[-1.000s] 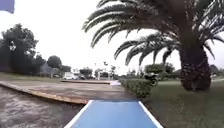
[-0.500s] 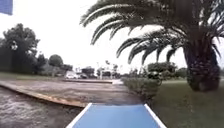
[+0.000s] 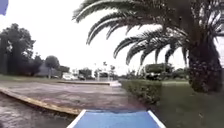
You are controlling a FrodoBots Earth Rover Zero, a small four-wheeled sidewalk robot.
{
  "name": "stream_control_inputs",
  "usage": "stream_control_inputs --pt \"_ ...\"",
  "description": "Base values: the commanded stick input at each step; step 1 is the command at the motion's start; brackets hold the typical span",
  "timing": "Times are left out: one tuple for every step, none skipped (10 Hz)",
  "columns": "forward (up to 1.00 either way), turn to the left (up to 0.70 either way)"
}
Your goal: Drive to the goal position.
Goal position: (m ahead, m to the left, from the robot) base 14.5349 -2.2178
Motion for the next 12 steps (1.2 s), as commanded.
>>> stream_control_inputs --pt "0.50 0.00" --pt "0.50 0.00" --pt "0.50 0.00" --pt "0.50 0.00" --pt "0.50 0.00" --pt "0.50 0.00" --pt "0.50 0.00" --pt "0.50 0.00" --pt "0.50 0.00" --pt "0.50 0.00" --pt "0.50 0.00" --pt "0.50 0.00"
